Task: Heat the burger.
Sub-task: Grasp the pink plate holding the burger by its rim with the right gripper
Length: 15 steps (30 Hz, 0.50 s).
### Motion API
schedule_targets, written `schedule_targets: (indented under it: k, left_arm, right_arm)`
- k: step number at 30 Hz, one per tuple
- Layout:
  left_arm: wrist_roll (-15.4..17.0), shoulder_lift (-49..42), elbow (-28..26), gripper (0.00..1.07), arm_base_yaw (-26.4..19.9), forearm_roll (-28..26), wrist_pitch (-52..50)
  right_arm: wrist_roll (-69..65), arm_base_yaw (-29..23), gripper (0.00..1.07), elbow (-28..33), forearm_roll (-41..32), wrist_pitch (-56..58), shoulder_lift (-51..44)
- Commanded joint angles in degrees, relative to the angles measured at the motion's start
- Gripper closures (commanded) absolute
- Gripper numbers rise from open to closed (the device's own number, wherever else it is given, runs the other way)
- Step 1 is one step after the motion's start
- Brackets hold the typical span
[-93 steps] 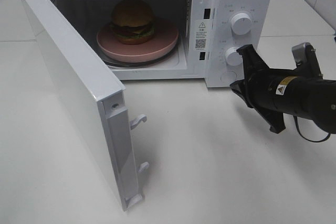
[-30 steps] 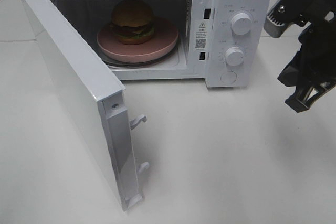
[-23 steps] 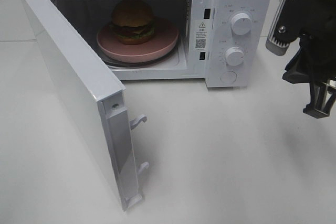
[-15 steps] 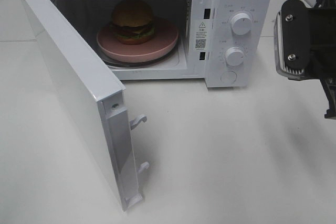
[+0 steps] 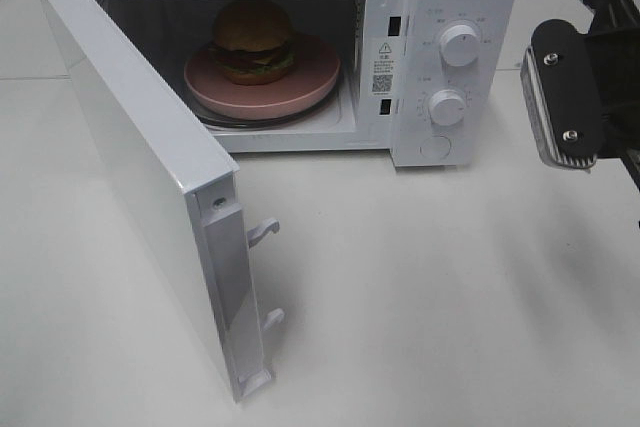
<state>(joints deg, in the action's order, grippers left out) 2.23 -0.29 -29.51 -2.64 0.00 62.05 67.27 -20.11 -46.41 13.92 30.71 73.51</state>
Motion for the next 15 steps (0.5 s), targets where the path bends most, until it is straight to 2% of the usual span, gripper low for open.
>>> schedule_targets:
  k: [1, 2, 3, 4, 5, 6, 7, 8, 9, 13, 15]
  left_arm:
    - [0.06, -0.74, 0.00, 0.09, -0.11, 0.00, -0.92]
    - [0.06, -0.74, 0.00, 0.09, -0.11, 0.00, -0.92]
    - [0.06, -0.74, 0.00, 0.09, -0.11, 0.00, -0.92]
    - [0.06, -0.74, 0.00, 0.09, -0.11, 0.00, -0.92]
    - [0.06, -0.74, 0.00, 0.09, -0.11, 0.00, -0.92]
    - [0.06, -0.74, 0.00, 0.09, -0.11, 0.00, -0.92]
    - [0.06, -0.74, 0.00, 0.09, -0.11, 0.00, -0.92]
    - [0.06, -0.74, 0.00, 0.09, -0.11, 0.00, -0.92]
    - [0.06, -0.74, 0.00, 0.09, -0.11, 0.00, -0.92]
    - [0.06, -0.74, 0.00, 0.09, -0.11, 0.00, -0.92]
    - [0.06, -0.74, 0.00, 0.09, -0.11, 0.00, -0.92]
  right_arm:
    - [-3.09, 0.11, 0.59, -0.29, 0.00, -0.57, -0.29]
    - [-3.09, 0.11, 0.59, -0.29, 0.00, -0.57, -0.29]
    - [-7.10, 0.11, 0.43, -0.29, 0.00, -1.72, -0.29]
    - [-9.51, 0.11, 0.33, -0.29, 0.11, -2.58, -0.29]
    - [-9.51, 0.11, 0.33, -0.29, 0.11, -2.58, -0.29]
    - [-13.24, 0.11, 0.17, -0.29, 1.43, -3.84, -0.29]
    - [-13.52, 0.11, 0.10, -0.29, 2.52, -4.41, -0.29]
    - [-13.52, 0.11, 0.10, -0.29, 2.52, -4.41, -0.29]
    - [-13.12, 0.11, 0.04, -0.29, 3.95, -5.10, -0.11]
    - [-13.01, -0.17, 0.05, -0.29, 4.30, -6.07, 0.46]
    - [-13.06, -2.58, 0.05, -0.29, 5.39, -6.07, 1.66]
